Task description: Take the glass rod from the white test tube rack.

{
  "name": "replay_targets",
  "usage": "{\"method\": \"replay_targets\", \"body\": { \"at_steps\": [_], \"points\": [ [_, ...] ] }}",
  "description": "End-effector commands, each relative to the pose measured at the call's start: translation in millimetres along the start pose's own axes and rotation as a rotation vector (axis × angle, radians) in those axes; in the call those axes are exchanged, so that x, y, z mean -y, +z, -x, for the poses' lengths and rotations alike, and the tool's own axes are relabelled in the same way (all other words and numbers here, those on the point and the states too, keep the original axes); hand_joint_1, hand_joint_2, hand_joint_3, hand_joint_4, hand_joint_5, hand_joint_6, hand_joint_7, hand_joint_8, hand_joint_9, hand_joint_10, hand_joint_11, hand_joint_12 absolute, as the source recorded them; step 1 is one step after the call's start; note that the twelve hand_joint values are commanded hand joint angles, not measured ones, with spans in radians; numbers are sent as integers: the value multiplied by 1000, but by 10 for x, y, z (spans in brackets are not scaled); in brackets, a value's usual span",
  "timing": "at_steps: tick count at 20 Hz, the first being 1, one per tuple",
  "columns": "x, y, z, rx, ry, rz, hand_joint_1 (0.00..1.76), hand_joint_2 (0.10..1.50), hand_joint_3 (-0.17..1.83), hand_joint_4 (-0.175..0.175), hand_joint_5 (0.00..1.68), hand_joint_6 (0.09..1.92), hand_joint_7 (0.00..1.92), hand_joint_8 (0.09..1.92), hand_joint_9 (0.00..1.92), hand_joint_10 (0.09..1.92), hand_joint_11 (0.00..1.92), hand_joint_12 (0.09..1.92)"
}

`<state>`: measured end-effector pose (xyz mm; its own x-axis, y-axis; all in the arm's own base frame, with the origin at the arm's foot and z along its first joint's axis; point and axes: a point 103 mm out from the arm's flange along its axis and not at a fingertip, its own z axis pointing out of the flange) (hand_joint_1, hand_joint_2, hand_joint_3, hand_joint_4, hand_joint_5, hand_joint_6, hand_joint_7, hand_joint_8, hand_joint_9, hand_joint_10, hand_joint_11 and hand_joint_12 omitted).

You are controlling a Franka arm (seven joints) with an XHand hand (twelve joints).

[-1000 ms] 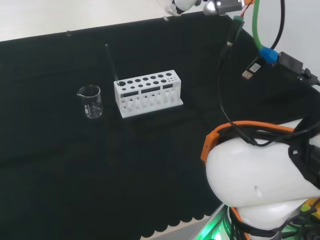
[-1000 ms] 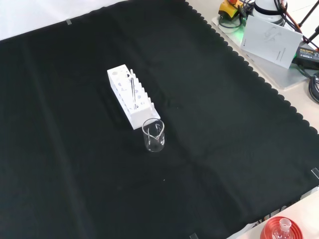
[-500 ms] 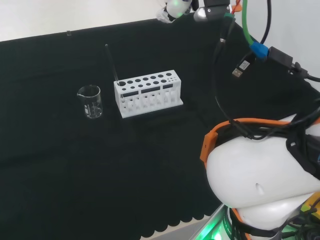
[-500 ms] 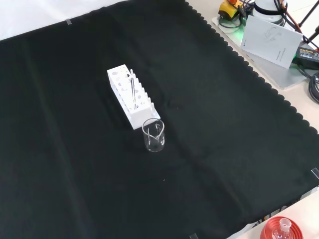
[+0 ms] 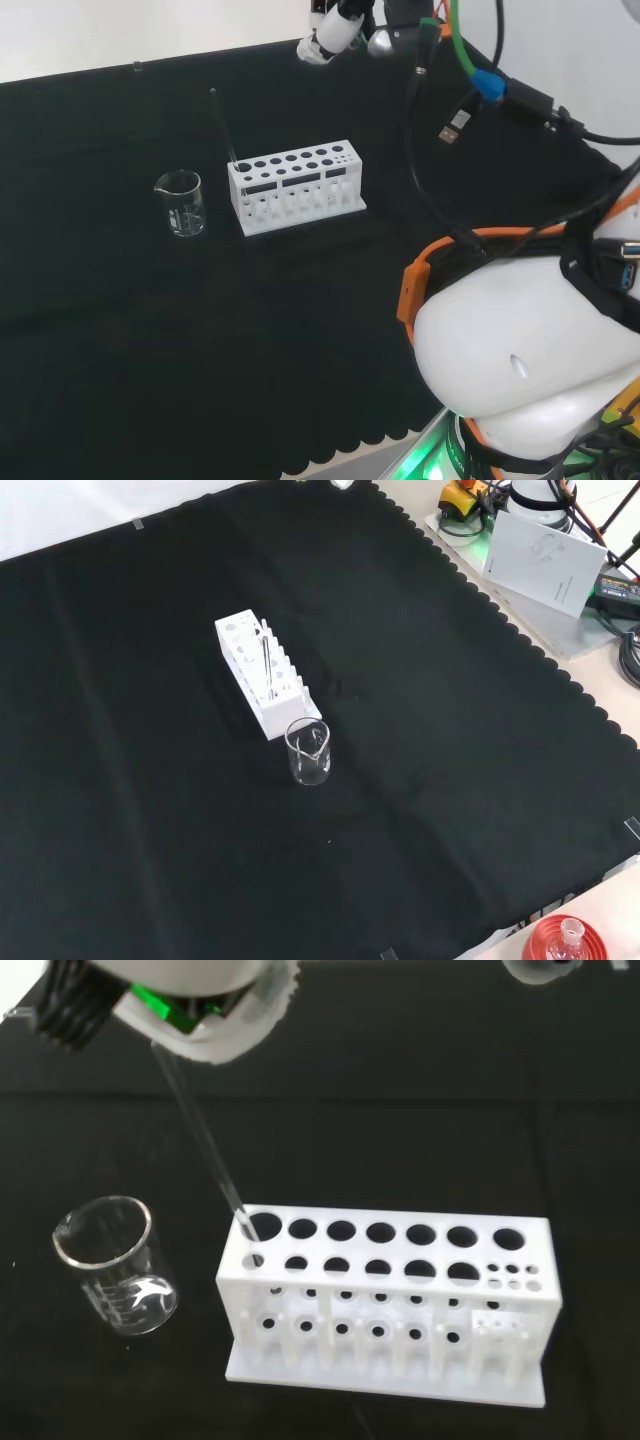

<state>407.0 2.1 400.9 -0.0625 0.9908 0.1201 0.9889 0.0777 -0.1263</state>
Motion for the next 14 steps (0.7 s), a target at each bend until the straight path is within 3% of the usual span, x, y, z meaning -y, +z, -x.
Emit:
{"method": "replay_targets", "body": {
  "at_steps": [1,4,8,9,12,14],
  "points": [
    [-216,126,-142,1,-42,-24,991,588,629,-175,912,877,1233,731,1366,523,1287,992],
    [-273,178,-196,7,-55,-42,994,586,628,-175,913,877,1234,732,1366,522,1289,991],
    [-233,175,-72,-12,-57,-46,997,585,629,-175,912,876,1233,732,1366,521,1291,990],
    [-307,242,-143,72,-33,-73,997,585,630,-175,912,876,1233,732,1367,520,1291,989],
    [-439,374,-396,91,-14,-93,999,584,630,-175,912,876,1232,732,1367,520,1292,988],
    [-483,411,-449,65,-29,-100,999,583,631,-175,912,876,1232,733,1367,519,1293,987]
  ]
}}
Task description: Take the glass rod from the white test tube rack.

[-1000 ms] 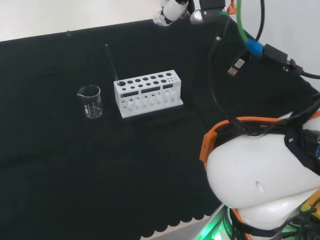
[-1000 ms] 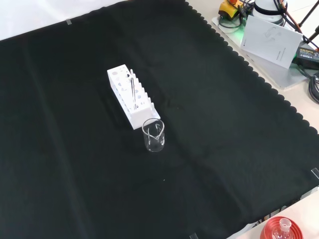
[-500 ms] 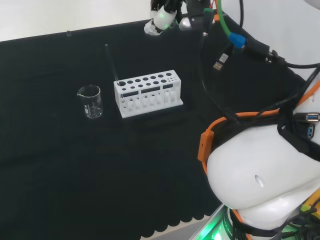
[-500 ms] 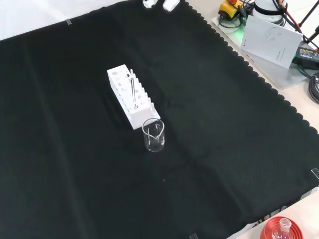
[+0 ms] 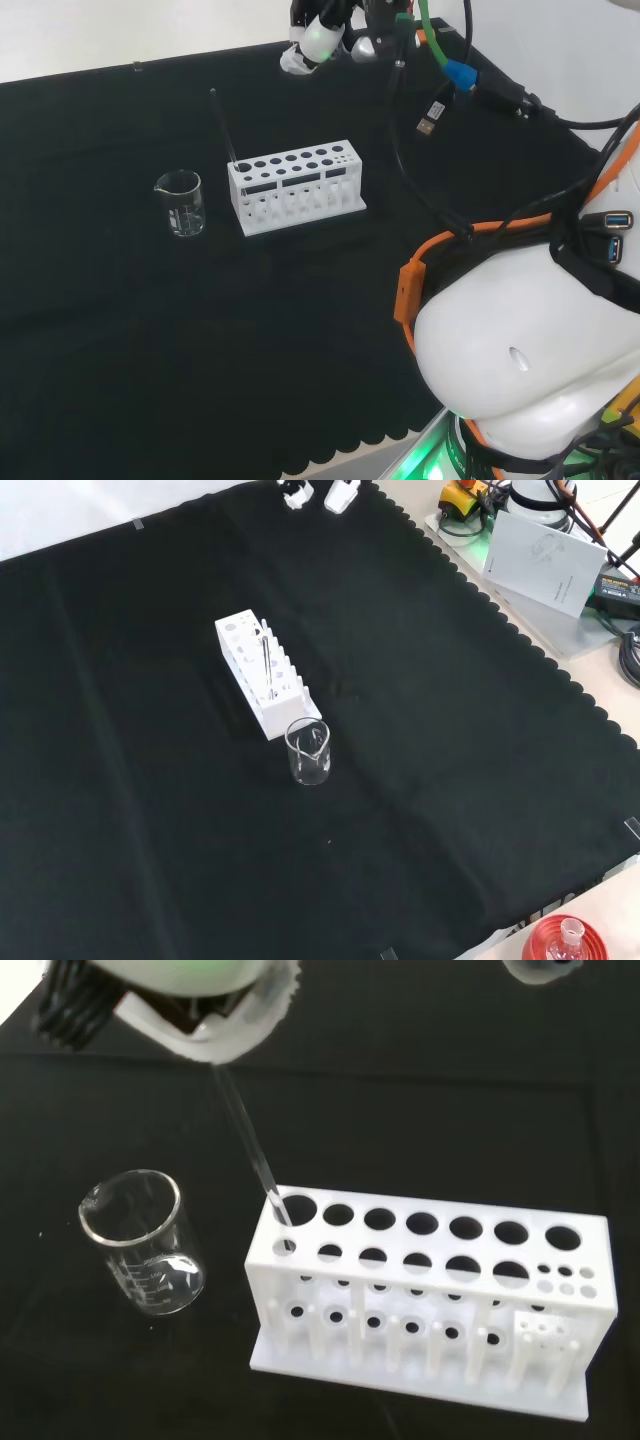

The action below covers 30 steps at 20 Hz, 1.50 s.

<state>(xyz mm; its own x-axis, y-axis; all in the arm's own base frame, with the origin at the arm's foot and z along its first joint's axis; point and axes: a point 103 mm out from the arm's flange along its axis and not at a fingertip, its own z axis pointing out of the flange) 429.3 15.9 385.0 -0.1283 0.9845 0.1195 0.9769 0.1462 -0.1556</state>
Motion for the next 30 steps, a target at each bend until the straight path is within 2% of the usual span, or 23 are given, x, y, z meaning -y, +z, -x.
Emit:
{"method": "replay_targets", "body": {
  "at_steps": [1,8,23,30],
  "points": [
    [-283,272,-341,35,29,-65,999,583,631,-175,912,876,1232,733,1367,519,1293,987],
    [-364,347,-369,-24,-28,-62,1004,582,633,-175,912,877,1231,735,1368,518,1294,983],
    [-670,695,-675,-25,-114,-128,1002,581,638,-175,907,878,1226,739,1369,515,1296,979],
    [-823,772,-825,-10,-186,-148,1001,581,640,-175,905,880,1223,742,1369,514,1296,978]
  ]
}}
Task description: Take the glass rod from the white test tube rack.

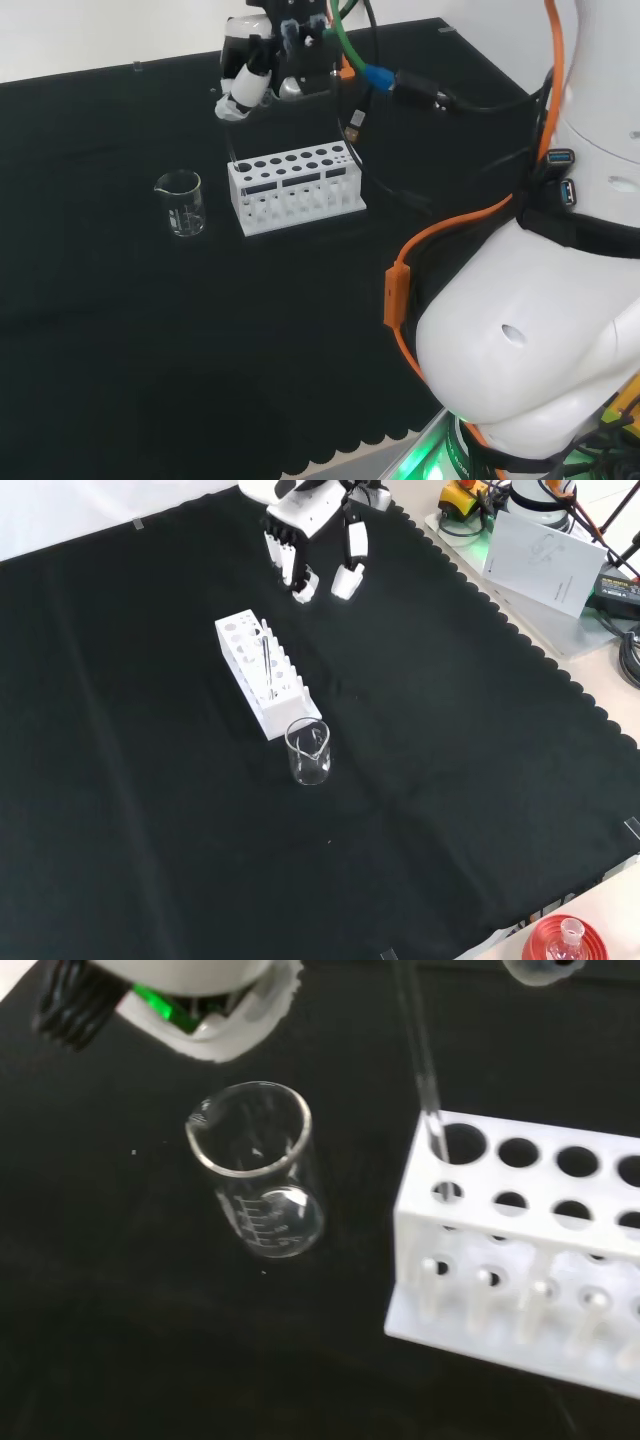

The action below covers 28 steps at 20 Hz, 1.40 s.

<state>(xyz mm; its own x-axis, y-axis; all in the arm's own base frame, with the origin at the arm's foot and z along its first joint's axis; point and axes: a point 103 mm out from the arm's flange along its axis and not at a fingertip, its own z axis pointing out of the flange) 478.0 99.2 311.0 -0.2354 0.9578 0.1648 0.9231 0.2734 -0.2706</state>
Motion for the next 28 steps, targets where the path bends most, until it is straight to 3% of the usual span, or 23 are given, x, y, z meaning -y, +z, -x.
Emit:
{"method": "replay_targets", "body": {
  "at_steps": [1,8,15,28],
  "points": [
    [-153,38,-148,19,-79,-16,1000,581,640,-175,904,880,1223,742,1369,514,1296,978],
    [-316,-43,-138,22,-111,-25,998,581,642,-175,902,882,1221,745,1369,514,1297,977],
    [-460,-169,-22,16,-109,-29,993,581,644,-175,899,885,1219,748,1369,513,1297,976],
    [-770,-129,174,5,-131,-43,990,578,646,-175,889,891,1213,752,1363,512,1293,976]
  ]
}}
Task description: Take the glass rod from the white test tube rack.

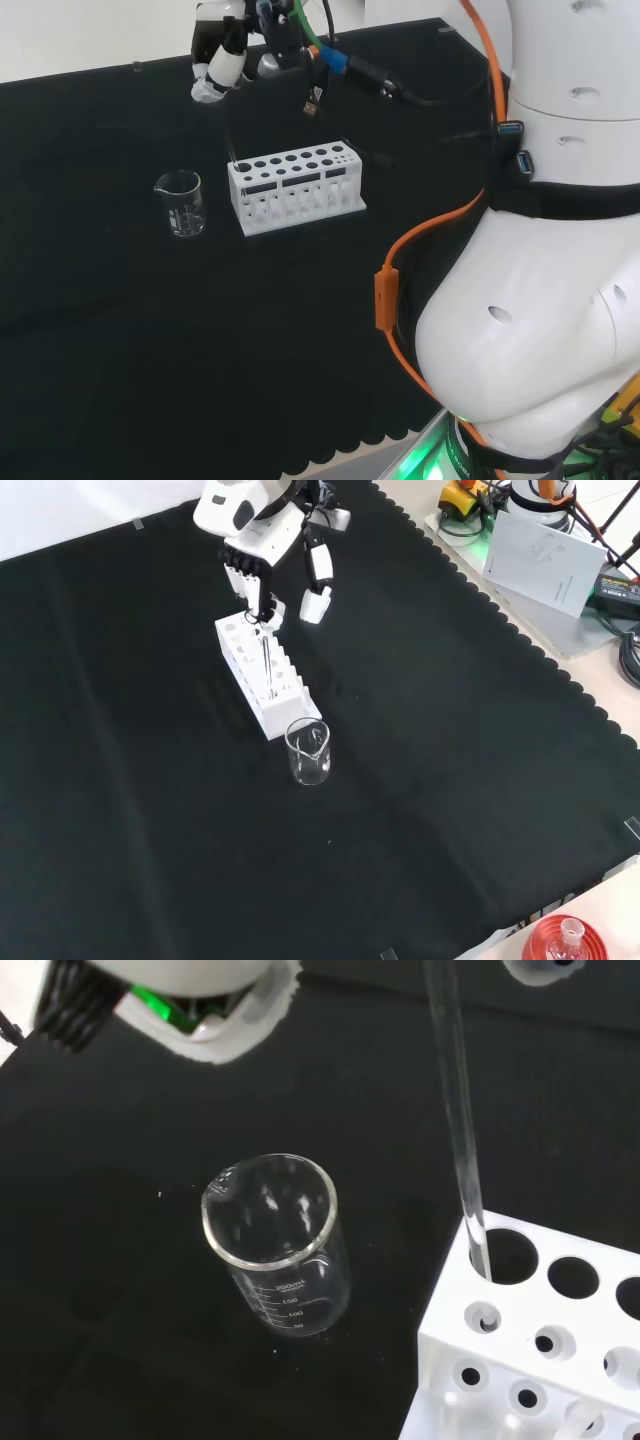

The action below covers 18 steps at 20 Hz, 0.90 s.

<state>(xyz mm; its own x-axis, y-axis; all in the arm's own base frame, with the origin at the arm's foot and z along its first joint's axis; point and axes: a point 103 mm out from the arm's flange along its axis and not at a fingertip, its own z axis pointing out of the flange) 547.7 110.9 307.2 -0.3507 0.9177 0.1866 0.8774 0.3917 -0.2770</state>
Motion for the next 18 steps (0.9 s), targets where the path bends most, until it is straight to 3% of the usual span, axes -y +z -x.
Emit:
{"method": "replay_targets", "body": {
  "at_steps": [1,18],
  "points": [
    [-90,43,149,-11,-9,-16,990,578,646,-175,889,892,1212,753,1362,512,1293,976],
    [-334,93,481,-10,0,-79,984,562,661,-175,830,943,1179,785,1338,539,1261,1011]
  ]
}}
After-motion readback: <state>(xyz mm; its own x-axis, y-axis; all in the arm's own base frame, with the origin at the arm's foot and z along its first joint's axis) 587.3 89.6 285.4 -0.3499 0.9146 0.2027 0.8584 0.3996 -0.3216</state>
